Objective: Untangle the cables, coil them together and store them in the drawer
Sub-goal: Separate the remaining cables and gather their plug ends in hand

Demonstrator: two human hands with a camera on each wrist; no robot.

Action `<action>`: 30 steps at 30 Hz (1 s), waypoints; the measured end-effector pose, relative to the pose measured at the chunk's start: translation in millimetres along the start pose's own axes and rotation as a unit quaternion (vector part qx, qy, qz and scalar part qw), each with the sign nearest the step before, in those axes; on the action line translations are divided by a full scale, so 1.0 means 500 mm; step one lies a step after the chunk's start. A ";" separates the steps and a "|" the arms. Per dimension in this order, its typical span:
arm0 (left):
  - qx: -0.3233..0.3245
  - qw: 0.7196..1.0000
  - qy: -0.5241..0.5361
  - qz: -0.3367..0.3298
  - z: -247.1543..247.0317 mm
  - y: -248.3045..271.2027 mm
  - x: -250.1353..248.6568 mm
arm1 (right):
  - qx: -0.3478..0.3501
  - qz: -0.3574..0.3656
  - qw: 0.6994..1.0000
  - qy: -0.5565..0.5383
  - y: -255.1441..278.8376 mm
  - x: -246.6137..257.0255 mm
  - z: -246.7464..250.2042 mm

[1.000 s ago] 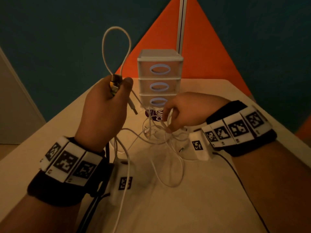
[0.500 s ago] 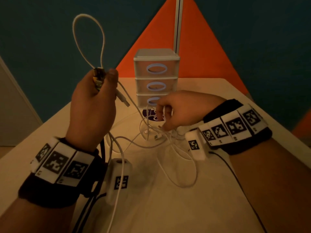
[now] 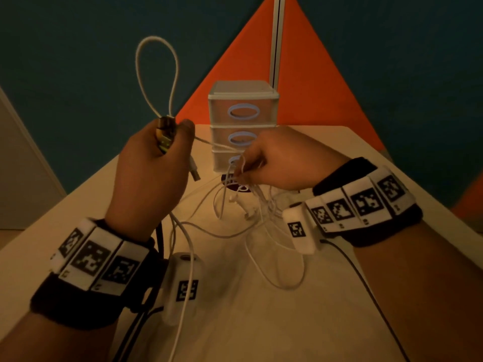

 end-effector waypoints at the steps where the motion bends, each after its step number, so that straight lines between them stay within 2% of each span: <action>1: -0.002 1.000 -0.008 0.002 0.000 0.000 0.000 | -0.028 0.001 1.000 -0.011 0.000 -0.003 0.013; 5: -0.002 1.000 -0.021 0.016 -0.002 0.000 0.004 | -0.154 0.021 0.986 -0.056 0.000 -0.009 0.059; 8: 0.013 0.999 -0.046 0.000 -0.005 0.006 -0.005 | -0.183 0.008 0.980 -0.077 -0.002 -0.021 0.074; 17: 0.160 0.976 -0.139 -0.054 -0.054 0.030 -0.015 | -0.149 0.002 0.971 -0.187 0.004 0.002 0.065; 23: 0.176 0.972 -0.143 -0.065 -0.061 0.034 -0.019 | -0.086 0.040 0.971 -0.220 0.003 0.039 0.041; 30: 0.190 0.969 -0.145 -0.058 -0.061 0.033 -0.012 | 0.023 0.011 0.956 -0.293 0.007 0.037 0.019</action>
Point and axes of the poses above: each hand's wrist, its own y-axis away from the middle knuckle, its own z-axis out of the back of the hand, x = y × z, the point moved 6 cm from there along -y, towards the middle knuckle, and after that the axes turned 5 degrees about -y, right-handed, at the moved point
